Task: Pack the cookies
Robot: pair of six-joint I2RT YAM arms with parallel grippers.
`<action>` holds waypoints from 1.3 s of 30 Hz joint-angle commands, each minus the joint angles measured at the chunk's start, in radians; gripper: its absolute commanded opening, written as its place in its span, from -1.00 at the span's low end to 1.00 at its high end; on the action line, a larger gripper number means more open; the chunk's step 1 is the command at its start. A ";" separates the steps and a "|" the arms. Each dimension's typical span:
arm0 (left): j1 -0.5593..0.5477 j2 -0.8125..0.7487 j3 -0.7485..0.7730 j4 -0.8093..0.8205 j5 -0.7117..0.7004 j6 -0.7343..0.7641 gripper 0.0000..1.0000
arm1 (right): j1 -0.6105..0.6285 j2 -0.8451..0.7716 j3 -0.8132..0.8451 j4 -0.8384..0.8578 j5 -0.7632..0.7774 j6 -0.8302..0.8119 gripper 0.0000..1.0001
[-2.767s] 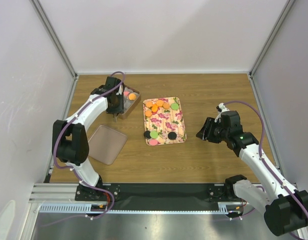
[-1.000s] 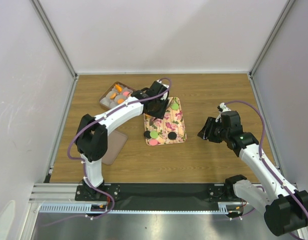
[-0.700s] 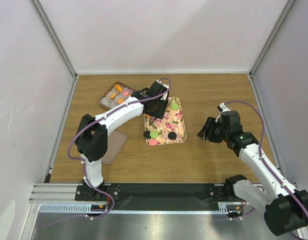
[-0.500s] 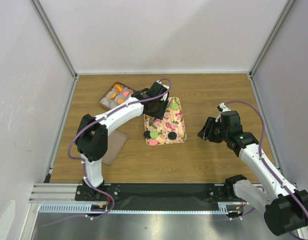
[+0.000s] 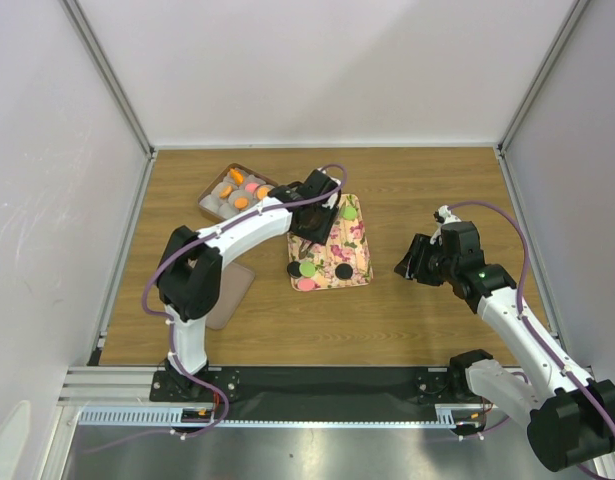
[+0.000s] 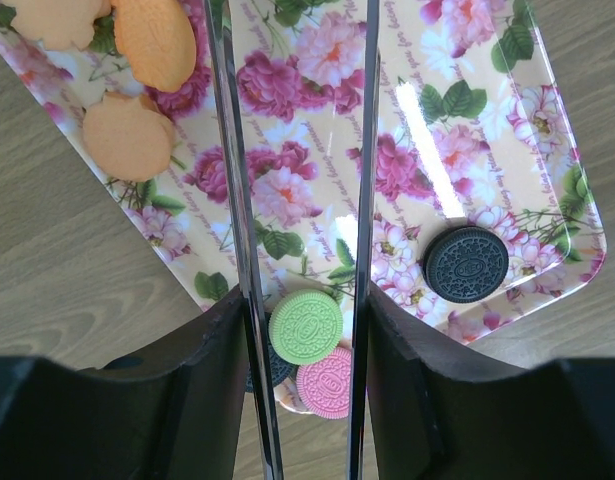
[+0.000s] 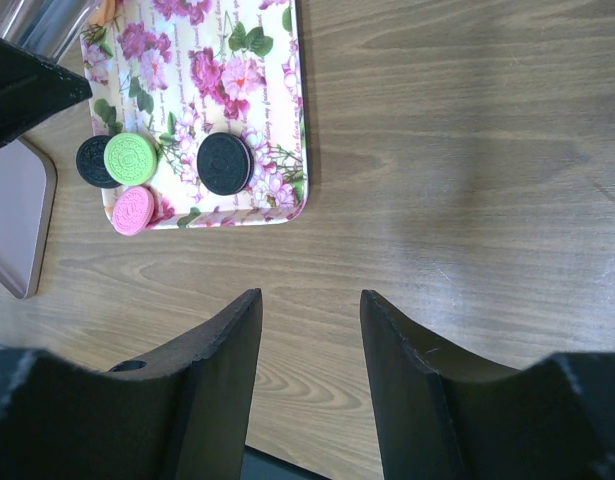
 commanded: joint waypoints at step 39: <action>-0.032 -0.014 0.037 -0.024 -0.048 0.028 -0.01 | -0.003 -0.016 0.007 0.015 0.000 -0.010 0.01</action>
